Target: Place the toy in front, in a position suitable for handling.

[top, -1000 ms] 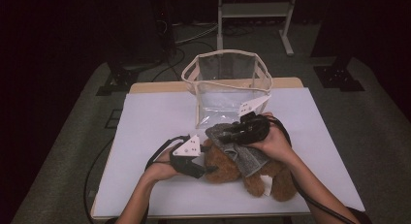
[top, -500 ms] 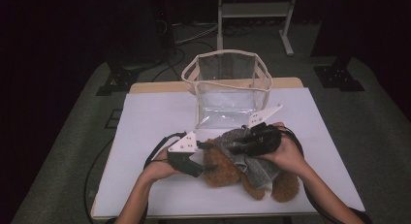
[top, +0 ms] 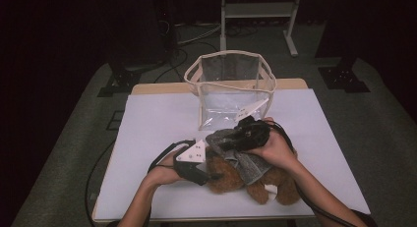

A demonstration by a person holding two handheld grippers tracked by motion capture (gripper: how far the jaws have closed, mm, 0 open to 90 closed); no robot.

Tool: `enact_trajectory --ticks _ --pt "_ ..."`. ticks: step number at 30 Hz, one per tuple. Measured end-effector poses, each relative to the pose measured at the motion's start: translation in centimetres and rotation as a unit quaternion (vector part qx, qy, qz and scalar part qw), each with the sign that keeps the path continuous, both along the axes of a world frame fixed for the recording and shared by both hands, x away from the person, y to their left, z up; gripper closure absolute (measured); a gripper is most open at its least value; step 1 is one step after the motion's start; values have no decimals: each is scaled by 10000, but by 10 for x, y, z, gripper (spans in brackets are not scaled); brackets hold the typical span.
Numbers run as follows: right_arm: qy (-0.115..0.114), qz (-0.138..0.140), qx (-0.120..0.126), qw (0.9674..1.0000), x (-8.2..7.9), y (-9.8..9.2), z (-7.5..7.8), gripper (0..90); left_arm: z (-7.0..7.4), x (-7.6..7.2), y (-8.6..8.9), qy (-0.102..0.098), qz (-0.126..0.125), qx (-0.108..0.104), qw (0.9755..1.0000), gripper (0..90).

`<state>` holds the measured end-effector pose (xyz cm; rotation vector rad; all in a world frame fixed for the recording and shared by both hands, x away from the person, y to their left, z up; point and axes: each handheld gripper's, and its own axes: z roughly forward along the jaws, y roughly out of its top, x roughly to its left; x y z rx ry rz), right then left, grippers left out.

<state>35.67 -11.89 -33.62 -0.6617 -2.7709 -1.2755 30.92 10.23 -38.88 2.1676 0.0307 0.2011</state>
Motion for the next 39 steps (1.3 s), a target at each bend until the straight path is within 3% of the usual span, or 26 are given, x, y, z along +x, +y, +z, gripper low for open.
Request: enact_trajectory --ticks 6,11,15,24,30,35,39 --pt "59 -82 -125 9999 4 -4 -3 677 0 0 1 24 -23 -23 10000 373" --pt "126 -157 -284 9994 -1 -16 -2 678 0 -1 2 59 -95 -20 9999 383" --pt "135 -146 -267 9994 -5 -21 0 678 0 -1 1 56 -160 6 9999 389" --pt "138 46 -331 9993 2 6 -1 677 1 -4 1 61 -248 159 9995 393" --pt "281 50 -389 9988 10 19 -7 676 1 -5 4 95 -304 202 9993 393" --pt "270 -7 -432 9987 8 13 -4 677 1 -4 3 104 -271 186 9994 375" --pt "256 -71 -485 9985 2 -3 2 677 0 -1 4 138 -189 144 9996 367"
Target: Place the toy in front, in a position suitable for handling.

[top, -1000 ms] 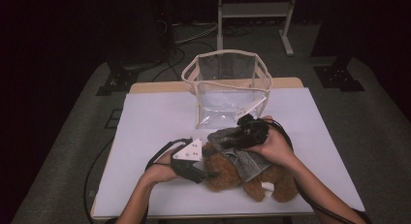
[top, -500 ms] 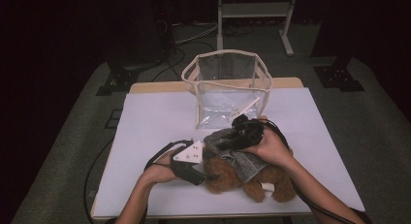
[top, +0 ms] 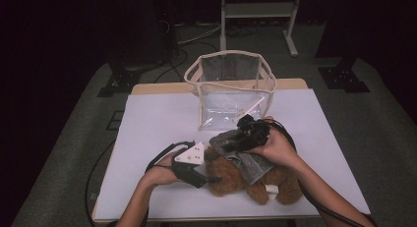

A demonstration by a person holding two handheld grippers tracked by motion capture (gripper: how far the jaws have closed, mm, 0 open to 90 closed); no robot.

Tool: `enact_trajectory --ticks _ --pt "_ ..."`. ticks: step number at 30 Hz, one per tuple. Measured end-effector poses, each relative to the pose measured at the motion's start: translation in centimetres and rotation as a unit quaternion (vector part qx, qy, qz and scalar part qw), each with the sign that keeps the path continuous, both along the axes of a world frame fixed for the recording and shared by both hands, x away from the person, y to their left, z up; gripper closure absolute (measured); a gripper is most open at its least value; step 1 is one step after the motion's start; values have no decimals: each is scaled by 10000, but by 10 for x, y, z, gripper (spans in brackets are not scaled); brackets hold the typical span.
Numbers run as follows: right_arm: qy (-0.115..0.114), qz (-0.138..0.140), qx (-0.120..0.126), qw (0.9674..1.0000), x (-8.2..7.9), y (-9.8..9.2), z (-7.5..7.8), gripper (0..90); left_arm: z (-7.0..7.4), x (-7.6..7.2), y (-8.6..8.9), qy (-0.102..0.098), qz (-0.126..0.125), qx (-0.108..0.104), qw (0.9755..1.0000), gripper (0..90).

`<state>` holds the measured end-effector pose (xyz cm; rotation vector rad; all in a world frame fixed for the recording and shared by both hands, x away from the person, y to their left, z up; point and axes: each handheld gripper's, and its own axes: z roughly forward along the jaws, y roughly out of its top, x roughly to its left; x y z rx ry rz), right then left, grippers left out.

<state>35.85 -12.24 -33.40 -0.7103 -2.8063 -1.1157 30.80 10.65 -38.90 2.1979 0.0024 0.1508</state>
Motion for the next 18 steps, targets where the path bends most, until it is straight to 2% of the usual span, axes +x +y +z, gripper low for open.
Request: enact_trajectory --ticks 4,6,11,12,15,16,18 --pt "-90 -39 -49 9999 -7 -15 4 677 0 1 1 -22 76 5 10000 358" --pt "-105 -88 -14 9999 -11 -24 6 678 -1 2 1 -13 104 -15 9999 351" --pt "-346 -263 150 9989 -22 -50 15 678 -1 3 0 -33 182 -3 9998 340" --pt "-346 -263 150 9989 -22 -50 15 678 -1 3 0 -33 182 -3 9998 337" --pt "-506 -480 181 9974 -28 -73 23 678 -2 4 0 -28 227 -10 9997 334" --pt "-506 -480 181 9974 -28 -73 23 678 -2 4 0 -33 229 1 9997 334" --pt "-538 -635 213 9963 -29 -87 27 678 -1 5 0 -28 231 3 9997 333"
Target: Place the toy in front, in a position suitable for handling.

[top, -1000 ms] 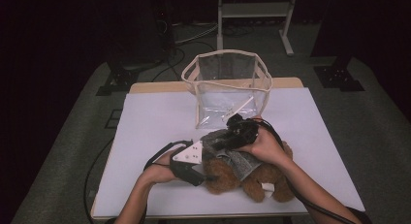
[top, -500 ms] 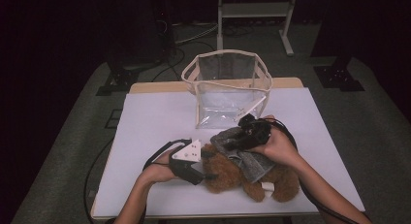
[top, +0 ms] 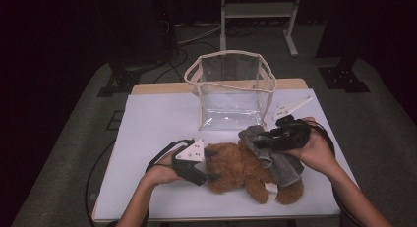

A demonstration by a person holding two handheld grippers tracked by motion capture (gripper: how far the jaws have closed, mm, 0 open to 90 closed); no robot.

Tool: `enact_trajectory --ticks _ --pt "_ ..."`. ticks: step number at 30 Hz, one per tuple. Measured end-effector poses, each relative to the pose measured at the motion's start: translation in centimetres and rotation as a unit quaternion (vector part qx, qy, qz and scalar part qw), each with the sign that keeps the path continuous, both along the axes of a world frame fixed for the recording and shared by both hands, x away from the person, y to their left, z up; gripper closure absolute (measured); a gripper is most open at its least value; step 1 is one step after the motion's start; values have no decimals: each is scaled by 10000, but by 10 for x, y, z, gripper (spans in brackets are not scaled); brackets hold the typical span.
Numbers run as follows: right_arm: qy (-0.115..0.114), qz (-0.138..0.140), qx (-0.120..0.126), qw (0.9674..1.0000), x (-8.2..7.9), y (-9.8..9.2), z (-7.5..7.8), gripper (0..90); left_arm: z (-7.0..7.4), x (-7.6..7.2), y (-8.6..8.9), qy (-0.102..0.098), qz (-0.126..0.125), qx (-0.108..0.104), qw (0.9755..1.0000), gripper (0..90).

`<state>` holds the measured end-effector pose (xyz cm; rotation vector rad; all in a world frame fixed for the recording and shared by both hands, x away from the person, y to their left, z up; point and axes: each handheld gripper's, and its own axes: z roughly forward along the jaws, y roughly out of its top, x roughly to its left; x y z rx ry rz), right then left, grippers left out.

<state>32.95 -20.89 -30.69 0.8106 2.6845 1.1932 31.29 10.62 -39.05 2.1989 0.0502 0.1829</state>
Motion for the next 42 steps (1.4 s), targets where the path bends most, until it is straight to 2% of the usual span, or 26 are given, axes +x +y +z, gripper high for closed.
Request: enact_trajectory --ticks 1,4,7,13,17,20,22,23,25,28,30,31,35,38,39,40,41,42 --pt "-28 -91 24 10000 -1 -10 2 678 0 0 0 2 1 11 10000 333" --pt "-29 -227 103 9997 -2 -22 3 678 1 1 0 8 -2 18 10000 333" --pt "40 -212 184 9996 -2 -26 -1 678 2 2 0 -20 25 30 10000 331" --pt "114 43 195 9997 -4 -9 -13 679 7 3 -4 -65 156 -132 9998 298" --pt "134 127 212 9996 -3 0 -15 680 8 3 -8 -64 193 -197 9996 299" --pt "181 298 157 9993 1 18 -17 680 6 1 -11 -7 67 -124 9999 335" --pt "188 352 131 9991 3 24 -18 680 6 0 -11 -22 48 -101 9999 340" --pt "200 449 109 9987 6 35 -21 680 6 -1 -12 -29 9 -45 10000 342" --pt "209 527 75 9984 8 45 -23 679 5 -3 -12 -34 -23 10 10000 342" --pt "180 625 21 9979 9 53 -25 679 4 -3 -11 -67 -25 50 10000 341" --pt "139 606 89 9980 8 53 -22 680 4 -3 -10 -44 -18 31 10000 341" --pt "75 573 201 9981 8 46 -18 680 4 -3 -10 -50 -36 14 10000 340" --pt "-52 369 345 9987 2 23 -5 681 4 -3 -10 -40 -32 11 10000 340" --pt "-201 122 454 9987 -5 -5 11 680 4 -2 -10 -44 -33 23 10000 338" --pt "-201 122 454 9987 -5 -5 11 680 4 -2 -10 -44 -33 23 10000 338" --pt "-269 -54 514 9983 -10 -25 21 680 5 -2 -10 -41 -43 29 10000 338" --pt "-311 -112 526 9981 -12 -32 25 681 5 -1 -9 -50 -51 40 10000 338" --pt "-311 -112 526 9981 -12 -32 25 681 5 -1 -9 -50 -51 40 10000 338"
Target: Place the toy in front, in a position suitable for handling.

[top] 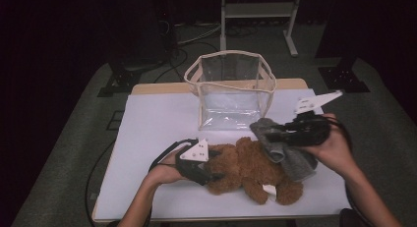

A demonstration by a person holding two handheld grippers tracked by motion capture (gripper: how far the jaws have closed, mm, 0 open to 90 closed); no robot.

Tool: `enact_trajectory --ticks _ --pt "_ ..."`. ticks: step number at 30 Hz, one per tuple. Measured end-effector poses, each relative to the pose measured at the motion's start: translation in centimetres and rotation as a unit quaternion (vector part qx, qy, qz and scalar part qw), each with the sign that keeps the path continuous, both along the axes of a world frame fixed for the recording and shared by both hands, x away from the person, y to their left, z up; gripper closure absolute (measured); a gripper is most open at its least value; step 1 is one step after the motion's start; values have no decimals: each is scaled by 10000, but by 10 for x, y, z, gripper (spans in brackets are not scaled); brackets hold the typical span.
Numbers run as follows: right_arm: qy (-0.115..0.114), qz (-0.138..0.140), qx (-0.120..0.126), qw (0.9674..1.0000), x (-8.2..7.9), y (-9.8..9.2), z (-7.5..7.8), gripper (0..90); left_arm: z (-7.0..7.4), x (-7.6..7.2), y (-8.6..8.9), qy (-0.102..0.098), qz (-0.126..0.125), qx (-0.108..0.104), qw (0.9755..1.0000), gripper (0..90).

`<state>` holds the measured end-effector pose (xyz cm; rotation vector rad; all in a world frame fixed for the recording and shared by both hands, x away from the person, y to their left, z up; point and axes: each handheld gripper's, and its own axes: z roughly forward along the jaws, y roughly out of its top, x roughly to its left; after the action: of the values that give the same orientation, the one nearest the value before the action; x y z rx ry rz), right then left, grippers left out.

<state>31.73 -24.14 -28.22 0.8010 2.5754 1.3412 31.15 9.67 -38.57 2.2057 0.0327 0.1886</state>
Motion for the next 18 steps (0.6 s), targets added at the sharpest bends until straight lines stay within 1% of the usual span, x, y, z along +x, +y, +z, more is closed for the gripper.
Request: enact_trajectory --ticks 2,3,4,5,7,8,9,11,12,13,14,15,16,17,18 --pt "-91 -259 6 9996 -8 -24 11 680 0 0 0 9 1 -6 10000 337" --pt "-181 -413 -27 9990 -14 -40 17 681 0 1 0 8 3 -16 10000 336" --pt "-186 -503 -49 9985 -16 -47 18 680 0 1 1 13 5 -20 10000 335" --pt "-207 -590 -62 9980 -19 -55 20 680 0 1 1 17 5 -19 10000 335" --pt "-156 -756 -176 9969 -24 -69 20 680 0 1 1 13 15 -30 10000 335" --pt "-156 -756 -176 9969 -24 -69 20 680 0 1 1 13 15 -30 10000 334" --pt "-143 -867 -330 9956 -27 -79 16 680 0 1 1 11 15 -28 10000 333" --pt "-44 -880 -358 9955 -26 -81 10 680 0 1 0 8 11 -28 10000 333" --pt "-44 -880 -358 9955 -26 -81 10 680 0 1 0 8 11 -28 10000 333" --pt "75 -816 -379 9959 -23 -78 -1 679 0 1 0 7 12 -38 10000 333" --pt "75 -816 -379 9959 -23 -78 -1 679 0 1 0 9 12 -41 10000 333" --pt "181 -679 -311 9970 -19 -72 -10 679 0 1 0 16 13 -53 10000 333" --pt "181 -679 -311 9970 -19 -72 -10 679 0 1 0 15 11 -55 10000 333" --pt "267 -501 -216 9982 -13 -61 -18 679 0 1 1 12 -2 -56 10000 333" --pt "319 -409 -171 9985 -10 -55 -22 679 0 1 1 10 -6 -59 10000 333"
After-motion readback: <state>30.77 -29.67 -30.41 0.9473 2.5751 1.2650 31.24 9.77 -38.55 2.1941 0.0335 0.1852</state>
